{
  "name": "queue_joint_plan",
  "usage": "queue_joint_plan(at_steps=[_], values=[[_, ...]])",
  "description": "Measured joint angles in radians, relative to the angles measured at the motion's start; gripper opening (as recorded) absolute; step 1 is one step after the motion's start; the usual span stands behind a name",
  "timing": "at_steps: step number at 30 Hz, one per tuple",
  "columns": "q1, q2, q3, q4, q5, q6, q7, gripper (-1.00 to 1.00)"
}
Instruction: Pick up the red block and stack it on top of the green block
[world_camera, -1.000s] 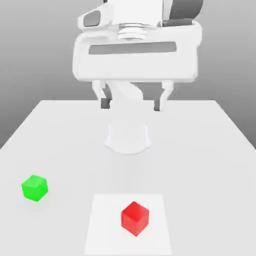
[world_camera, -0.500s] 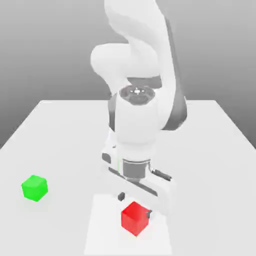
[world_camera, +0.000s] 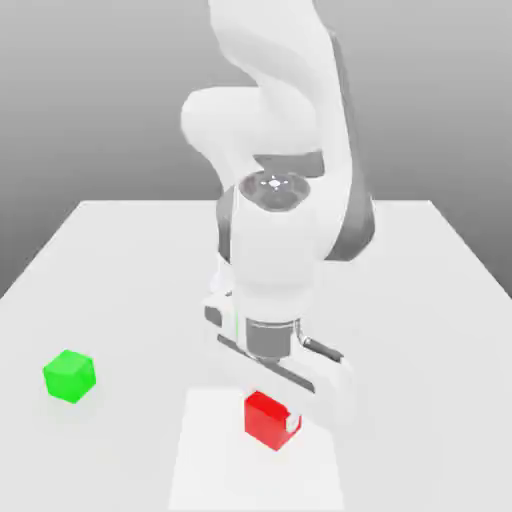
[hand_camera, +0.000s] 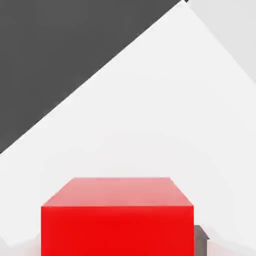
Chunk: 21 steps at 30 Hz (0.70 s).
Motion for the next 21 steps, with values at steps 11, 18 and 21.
queue_joint_plan(at_steps=[11,18,21], values=[[-0.479,-0.145,-0.240,-0.052,0.013,-0.092,0.052,-1.00],[-0.508,0.051,-0.219,-0.047,0.087,0.098,0.004,1.00],[-0.508,0.051,-0.219,-0.047,0.087,0.098,0.004,1.00]])
